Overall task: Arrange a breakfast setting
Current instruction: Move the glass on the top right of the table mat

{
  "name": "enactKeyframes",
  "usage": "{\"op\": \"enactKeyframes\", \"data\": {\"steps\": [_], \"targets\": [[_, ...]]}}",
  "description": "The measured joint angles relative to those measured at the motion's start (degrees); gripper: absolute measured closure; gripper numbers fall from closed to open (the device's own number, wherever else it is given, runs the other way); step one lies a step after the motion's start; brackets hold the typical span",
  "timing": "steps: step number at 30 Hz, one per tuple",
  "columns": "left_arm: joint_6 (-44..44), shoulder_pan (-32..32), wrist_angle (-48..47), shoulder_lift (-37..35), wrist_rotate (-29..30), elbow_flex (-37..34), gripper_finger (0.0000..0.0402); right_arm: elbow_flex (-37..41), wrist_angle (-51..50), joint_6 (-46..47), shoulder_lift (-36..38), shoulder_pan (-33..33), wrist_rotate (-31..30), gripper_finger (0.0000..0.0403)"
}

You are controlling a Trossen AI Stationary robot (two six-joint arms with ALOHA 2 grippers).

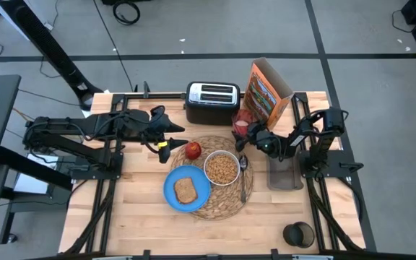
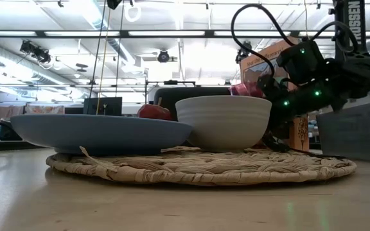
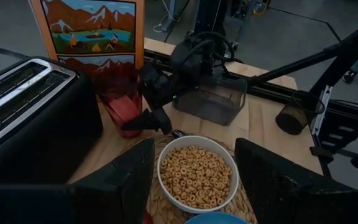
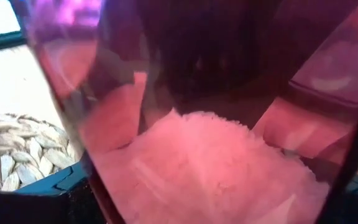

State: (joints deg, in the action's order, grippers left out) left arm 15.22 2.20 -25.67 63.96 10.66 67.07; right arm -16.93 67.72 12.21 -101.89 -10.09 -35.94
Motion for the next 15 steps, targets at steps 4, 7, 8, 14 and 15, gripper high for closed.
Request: {"op": "enactKeyframes", "data": {"steps": [4,7,8,14,15], "targets": [[0.0,0.0,-0.1,0.0,0.0,0.0,0.0173,0.0,0.2,1.1,0.1,-0.6,0.5,0.0009],[0.0,0.0,-0.5,0.0,0.0,0.0,0.0173,0.0,0.2,1.1,0.1,-0.7,0.9,0.0005],[0.0,0.0,-0.6,0.0,0.0,0.0,0.0173,0.0,0.2,1.1,0.1,-0.7,1.1,0.0005],[0.0,0.0,-0.8,0.0,0.0,0.0,0.0173,0.0,-0.1,0.9,0.7,-0.2,1.4,0.0004],[0.0,0.0,-0.9,0.0,0.0,0.0,0.0173,0.0,-0.2,0.6,1.0,0.0,1.5,0.0004]]}}
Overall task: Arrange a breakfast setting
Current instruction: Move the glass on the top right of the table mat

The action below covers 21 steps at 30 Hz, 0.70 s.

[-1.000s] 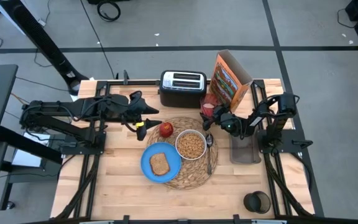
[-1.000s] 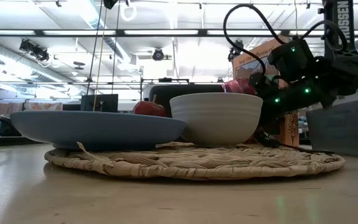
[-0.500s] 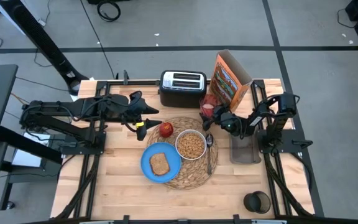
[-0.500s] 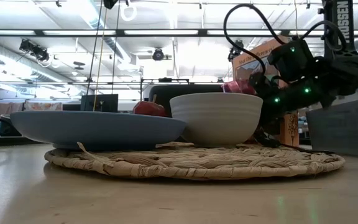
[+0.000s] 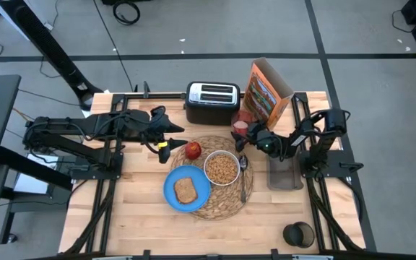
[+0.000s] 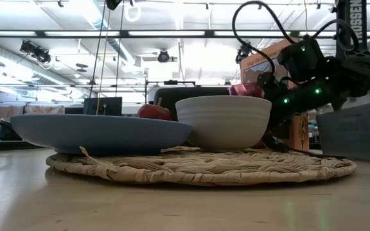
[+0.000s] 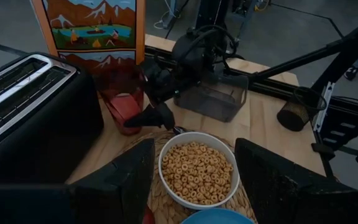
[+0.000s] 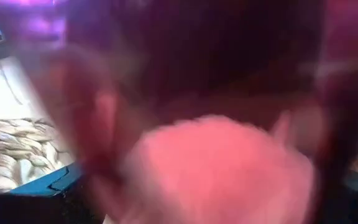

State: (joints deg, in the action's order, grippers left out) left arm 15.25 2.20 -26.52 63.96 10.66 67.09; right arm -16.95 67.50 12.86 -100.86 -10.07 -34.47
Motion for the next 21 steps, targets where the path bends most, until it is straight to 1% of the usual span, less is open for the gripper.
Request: {"op": "enactKeyframes", "data": {"steps": [9,11,21], "targets": [[-0.6,0.0,0.0,0.0,0.0,0.0,0.0173,0.0,-3.3,-0.4,3.6,0.3,0.2,0.0003],[-0.6,0.0,0.0,0.0,0.0,0.0,0.0173,0.0,-5.0,0.1,4.4,0.3,1.1,0.0003],[-0.4,0.0,-0.4,0.0,0.0,0.0,0.0173,0.0,-20.6,3.7,13.9,0.7,5.1,0.0003]]}}
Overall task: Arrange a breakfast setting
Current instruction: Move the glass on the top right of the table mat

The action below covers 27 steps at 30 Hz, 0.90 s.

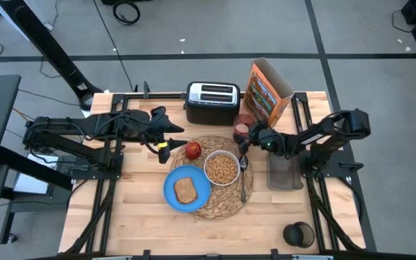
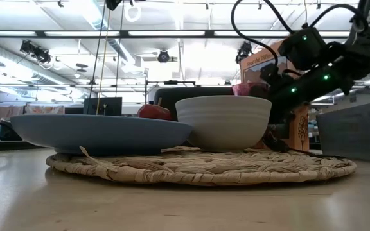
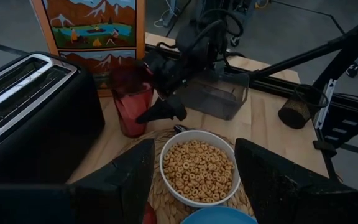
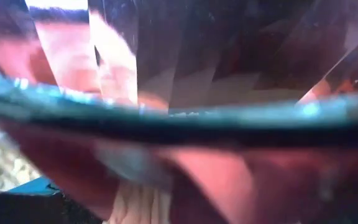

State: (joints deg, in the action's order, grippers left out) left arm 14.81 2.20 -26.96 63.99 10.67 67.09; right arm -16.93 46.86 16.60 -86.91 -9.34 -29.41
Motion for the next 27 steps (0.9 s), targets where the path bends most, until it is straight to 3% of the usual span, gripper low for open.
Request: {"op": "enactKeyframes", "data": {"steps": [12,18,24,27], "targets": [[1.3,-0.5,1.7,0.0,-0.4,0.0,0.0173,0.0,-13.8,1.8,9.1,-0.3,5.7,0.0003],[1.2,-0.5,1.7,0.0,-0.4,0.0,0.0173,-0.1,-13.8,1.9,8.1,-1.6,8.4,0.0005],[1.1,-0.5,1.6,0.0,-0.4,0.0,0.0173,-0.1,-13.3,1.6,7.9,-2.2,9.0,0.0032],[1.1,-0.5,1.6,0.0,-0.4,0.0,0.0173,-0.1,-13.3,1.4,7.9,-2.2,9.0,0.0022]]}}
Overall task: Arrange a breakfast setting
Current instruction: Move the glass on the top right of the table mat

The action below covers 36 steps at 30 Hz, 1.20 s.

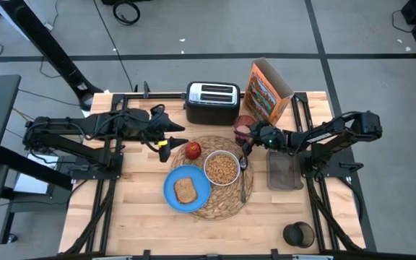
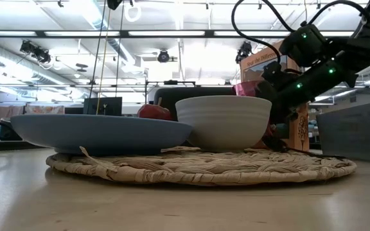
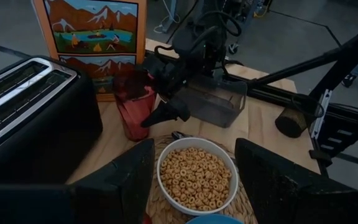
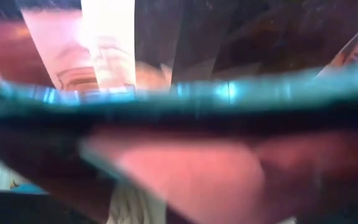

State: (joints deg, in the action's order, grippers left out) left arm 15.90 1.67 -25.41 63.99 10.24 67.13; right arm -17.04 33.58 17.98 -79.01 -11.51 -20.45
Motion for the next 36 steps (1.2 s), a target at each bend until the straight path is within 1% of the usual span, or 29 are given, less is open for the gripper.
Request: {"op": "enactKeyframes", "data": {"steps": [2,6,10,16,22,26,31,36], "targets": [[0.0,0.0,0.0,0.0,0.0,0.0,0.0173,0.0,0.0,0.0,0.0,0.0,0.0,0.001],[0.0,0.0,-0.1,0.0,0.0,0.0,0.0173,0.0,-0.4,-0.1,0.0,0.0,0.2,0.0017],[0.0,0.0,-0.1,0.0,0.0,0.0,0.0173,0.0,-0.4,-0.2,0.0,0.0,1.1,0.0007],[0.0,0.0,-0.3,0.0,0.0,0.0,0.0173,0.1,-1.3,-1.6,1.3,0.0,1.7,0.0013],[-0.1,0.0,-0.5,0.0,0.0,0.0,0.0173,0.1,-0.5,-0.3,0.8,-1.0,1.5,0.0019],[-0.1,0.0,-1.0,0.0,0.0,0.0,0.0173,0.1,3.8,-1.8,-1.7,-1.1,1.2,0.0028],[-0.4,0.0,-1.1,0.0,0.0,0.0,0.0173,0.2,10.0,-2.5,-6.0,-1.2,-1.7,0.001],[-1.1,0.0,-1.4,0.0,0.0,0.0,0.0173,0.2,16.1,-3.1,-9.9,-1.2,-2.4,0.0015]]}}
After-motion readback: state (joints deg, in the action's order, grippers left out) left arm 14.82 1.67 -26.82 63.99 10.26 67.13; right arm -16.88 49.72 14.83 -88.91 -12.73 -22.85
